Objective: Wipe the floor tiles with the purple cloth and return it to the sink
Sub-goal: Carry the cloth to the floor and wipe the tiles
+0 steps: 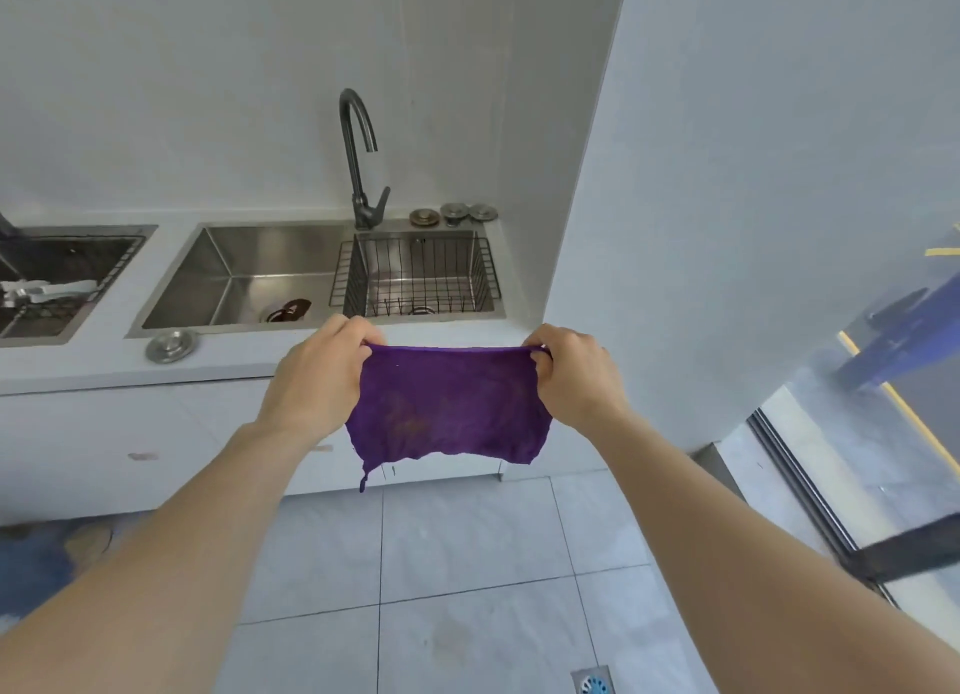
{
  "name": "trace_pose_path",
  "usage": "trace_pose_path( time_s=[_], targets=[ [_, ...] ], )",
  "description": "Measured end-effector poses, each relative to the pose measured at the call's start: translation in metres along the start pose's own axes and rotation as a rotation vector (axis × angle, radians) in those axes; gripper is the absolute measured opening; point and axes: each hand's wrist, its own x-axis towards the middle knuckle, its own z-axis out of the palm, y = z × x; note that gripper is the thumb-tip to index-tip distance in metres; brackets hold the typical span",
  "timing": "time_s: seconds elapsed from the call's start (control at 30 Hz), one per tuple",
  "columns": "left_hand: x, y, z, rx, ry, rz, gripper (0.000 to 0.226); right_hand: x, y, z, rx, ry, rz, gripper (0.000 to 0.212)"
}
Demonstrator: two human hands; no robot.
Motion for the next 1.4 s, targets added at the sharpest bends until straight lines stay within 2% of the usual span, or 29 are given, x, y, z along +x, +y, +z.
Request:
trace_pose_path(
  time_s=[0.4,0.73,1.1,1.23,1.4],
  targets=[
    [-0.047,-0.103,0.148,-0.151,-0.261,-0.077,0.024,-0.056,0.044,0.16,-0.087,-0.168,0.196,0.028],
    [-0.133,-0.191,0.301,-0.155,-0.464,-0.141,0.021,-0.146,0.106,0.322,-0.059,-0.301,0.268,0.025],
    [-0.282,-0.258,0.499,-0.151,-0.706,-0.298,0.022,-0.271,0.218,0.505,-0.025,-0.45,0.379,0.021],
    [-0.302,-0.285,0.577,-0.176,-0.735,-0.304,0.023,-0.287,0.262,0.574,-0.057,-0.469,0.372,0.025],
    [-0.299,-0.325,0.685,-0.183,-0.725,-0.228,0.02,-0.284,0.324,0.672,-0.079,-0.393,0.336,0.024]
  ],
)
